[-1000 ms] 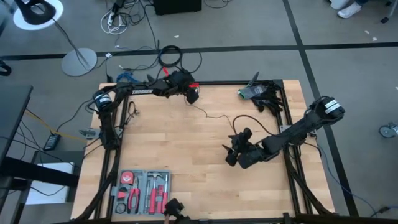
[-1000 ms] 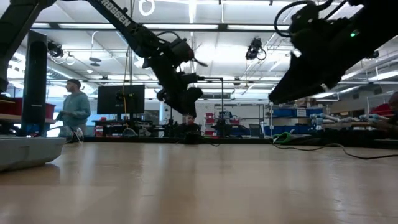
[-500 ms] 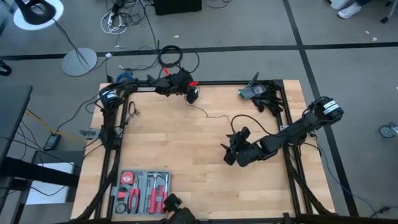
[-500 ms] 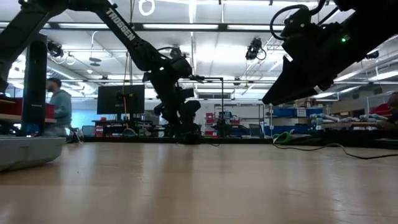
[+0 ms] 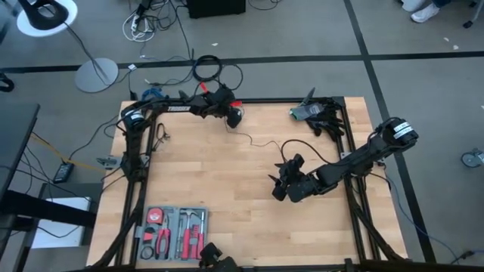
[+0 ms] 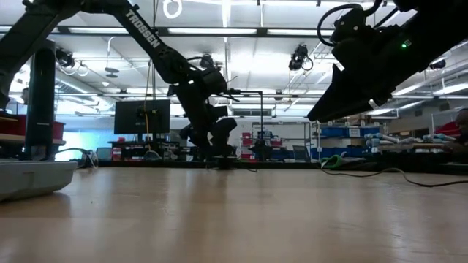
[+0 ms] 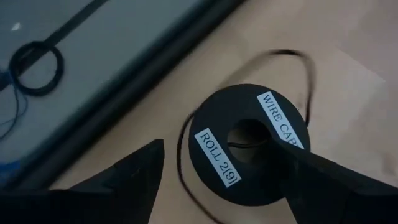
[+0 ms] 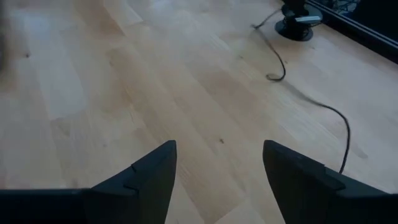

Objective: Coil cords
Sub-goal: Uncoil the black wire from the spool

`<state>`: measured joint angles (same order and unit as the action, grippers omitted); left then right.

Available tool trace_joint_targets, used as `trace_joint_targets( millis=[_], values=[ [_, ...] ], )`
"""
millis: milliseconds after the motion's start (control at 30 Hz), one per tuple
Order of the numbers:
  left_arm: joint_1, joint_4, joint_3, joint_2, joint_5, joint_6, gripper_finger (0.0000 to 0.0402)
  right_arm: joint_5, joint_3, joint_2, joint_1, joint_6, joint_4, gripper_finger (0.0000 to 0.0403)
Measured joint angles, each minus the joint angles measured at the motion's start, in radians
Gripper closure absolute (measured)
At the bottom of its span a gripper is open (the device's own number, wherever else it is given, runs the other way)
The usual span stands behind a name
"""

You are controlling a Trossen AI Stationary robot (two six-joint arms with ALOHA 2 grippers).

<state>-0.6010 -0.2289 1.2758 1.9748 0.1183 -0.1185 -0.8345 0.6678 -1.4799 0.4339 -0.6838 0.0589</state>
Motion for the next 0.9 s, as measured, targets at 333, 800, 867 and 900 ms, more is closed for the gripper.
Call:
trace_joint_targets(
  millis=[333,800,867,900],
  values=[
    [0.15,-0.071,0.0,-0.006,-0.004,-0.057,0.0102,0.0,0.0,0.0,-0.004,0.034,-0.023,0.0165],
    [0.391,-0.18,-0.072,-0.112,0.161,-0.066,0.0102,-0.001,0.0,0.015,0.044,0.038,-0.017,0.0179],
    [0.415,-0.106,-0.132,-0.131,0.17,-0.098,0.0102,0.0,0.0,0.017,0.053,0.034,-0.015,0.0181],
    [0.426,-0.068,-0.164,-0.146,0.17,-0.113,0.0102,0.0,0.0,0.019,0.057,0.033,-0.018,0.0182]
  ],
)
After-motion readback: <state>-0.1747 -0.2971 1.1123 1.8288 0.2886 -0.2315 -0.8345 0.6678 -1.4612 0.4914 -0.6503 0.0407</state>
